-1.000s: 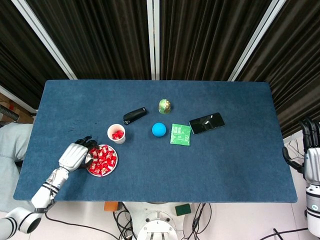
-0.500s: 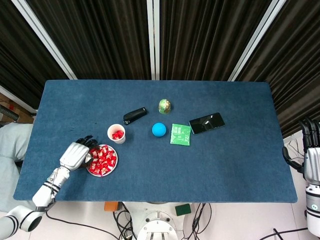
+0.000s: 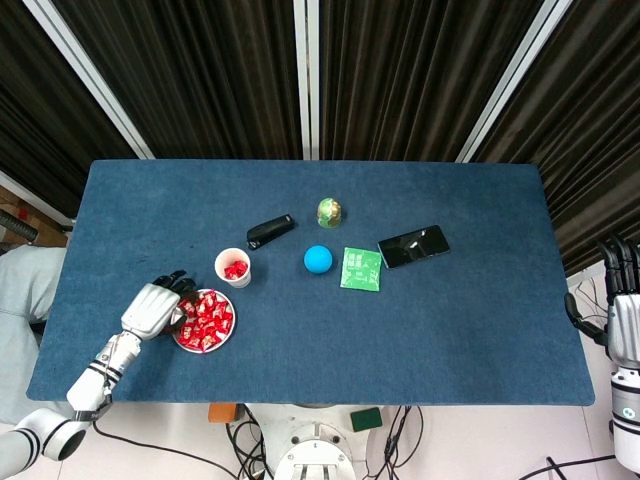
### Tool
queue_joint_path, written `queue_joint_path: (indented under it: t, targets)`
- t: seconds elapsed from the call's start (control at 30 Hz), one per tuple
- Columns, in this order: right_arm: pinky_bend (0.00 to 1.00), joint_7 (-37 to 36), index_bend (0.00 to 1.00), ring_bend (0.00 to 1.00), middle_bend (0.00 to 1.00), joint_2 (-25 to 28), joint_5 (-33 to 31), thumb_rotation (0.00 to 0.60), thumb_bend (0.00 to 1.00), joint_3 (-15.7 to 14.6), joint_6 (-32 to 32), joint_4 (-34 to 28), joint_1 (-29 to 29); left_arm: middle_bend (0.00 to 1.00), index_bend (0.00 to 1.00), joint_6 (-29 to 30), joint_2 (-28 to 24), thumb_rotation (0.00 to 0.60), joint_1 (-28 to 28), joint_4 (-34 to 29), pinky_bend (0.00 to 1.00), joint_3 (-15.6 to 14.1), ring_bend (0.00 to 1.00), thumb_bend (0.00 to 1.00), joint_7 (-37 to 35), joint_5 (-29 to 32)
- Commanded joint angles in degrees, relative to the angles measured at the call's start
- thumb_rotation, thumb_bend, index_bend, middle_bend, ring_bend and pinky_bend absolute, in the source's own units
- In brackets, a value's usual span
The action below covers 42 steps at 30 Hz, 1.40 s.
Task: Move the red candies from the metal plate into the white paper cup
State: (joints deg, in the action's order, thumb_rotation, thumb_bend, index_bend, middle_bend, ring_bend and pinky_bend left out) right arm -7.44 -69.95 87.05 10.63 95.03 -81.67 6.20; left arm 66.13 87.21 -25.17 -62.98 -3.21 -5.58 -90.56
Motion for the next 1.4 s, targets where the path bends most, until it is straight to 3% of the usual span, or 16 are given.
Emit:
queue_joint_path:
  t: [0.03, 0.83, 1.17, 1.4]
  targets:
    - [0.00, -0.03, 0.00, 0.00, 0.00, -0.04, -0.05, 0.600, 0.34, 0.00, -0.08, 0.08, 0.03, 0.25, 0.44, 0.16, 0.00, 0.600, 0.00, -0.05, 0.27, 0.02, 0.11, 0.31, -0.30, -0.07]
    - [0.00, -0.48, 0.00, 0.00, 0.00, -0.07, -0.08, 0.600, 0.34, -0.10, -0.17, 0.51, 0.00, 0.28, 0.58, 2.01, -0.23, 0.600, 0.37, -0.47, 0.28, 0.53, 0.12, 0.33, -1.83, -0.12]
    - [0.00, -1.42, 0.00, 0.00, 0.00, -0.04, -0.10, 0.600, 0.34, 0.00, 0.15, 0.86, -0.14, 0.29, 0.59, 8.86, -6.97, 0.600, 0.97, -9.20, 0.28, 3.60, 0.12, 0.34, 0.75, -0.80]
    - [0.00, -2.40, 0.00, 0.00, 0.00, -0.18, -0.11, 0.600, 0.34, -0.02, 0.29, 1.53, -0.26, 0.29, 0.59, 7.57, -11.05, 0.600, -1.52, -16.55, 0.28, 7.38, 0.12, 0.33, 1.48, 1.08]
